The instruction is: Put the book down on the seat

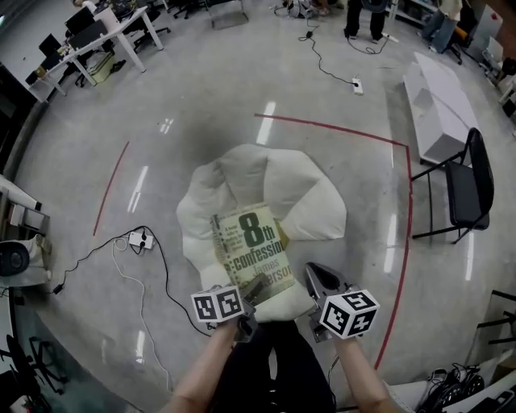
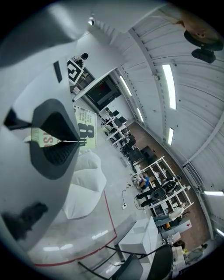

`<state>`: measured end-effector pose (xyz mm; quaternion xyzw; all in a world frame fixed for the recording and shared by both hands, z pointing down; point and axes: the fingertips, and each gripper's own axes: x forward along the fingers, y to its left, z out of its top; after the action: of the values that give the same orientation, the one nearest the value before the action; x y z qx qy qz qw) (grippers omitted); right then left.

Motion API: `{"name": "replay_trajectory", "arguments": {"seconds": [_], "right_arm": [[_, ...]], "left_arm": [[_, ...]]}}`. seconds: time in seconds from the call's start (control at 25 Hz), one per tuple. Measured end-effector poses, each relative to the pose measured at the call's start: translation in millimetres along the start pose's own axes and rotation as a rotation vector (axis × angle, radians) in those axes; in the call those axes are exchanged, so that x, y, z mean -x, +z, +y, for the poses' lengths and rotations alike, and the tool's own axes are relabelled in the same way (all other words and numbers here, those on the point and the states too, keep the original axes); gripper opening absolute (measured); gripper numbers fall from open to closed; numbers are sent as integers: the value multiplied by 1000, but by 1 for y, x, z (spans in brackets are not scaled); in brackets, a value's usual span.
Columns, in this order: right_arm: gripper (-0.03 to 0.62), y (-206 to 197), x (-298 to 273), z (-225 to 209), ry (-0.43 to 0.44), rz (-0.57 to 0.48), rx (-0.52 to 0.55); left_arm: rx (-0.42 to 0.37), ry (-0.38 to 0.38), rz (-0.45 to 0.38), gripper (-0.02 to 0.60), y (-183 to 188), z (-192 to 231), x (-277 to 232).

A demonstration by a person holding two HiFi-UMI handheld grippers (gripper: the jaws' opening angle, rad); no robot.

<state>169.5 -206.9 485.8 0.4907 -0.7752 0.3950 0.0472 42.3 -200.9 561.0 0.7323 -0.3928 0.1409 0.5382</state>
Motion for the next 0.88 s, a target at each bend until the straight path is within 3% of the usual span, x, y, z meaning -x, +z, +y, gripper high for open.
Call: {"name": "replay_trajectory", "arguments": {"seconds": [0.28, 0.88], "right_arm": [[14, -36, -54, -48, -49, 59, -16], [14, -138, -168, -171, -146, 103, -142]], "left_arm": [[-12, 86, 83, 184, -8, 70, -65], [-41, 158, 203, 186, -52, 201, -207]]}}
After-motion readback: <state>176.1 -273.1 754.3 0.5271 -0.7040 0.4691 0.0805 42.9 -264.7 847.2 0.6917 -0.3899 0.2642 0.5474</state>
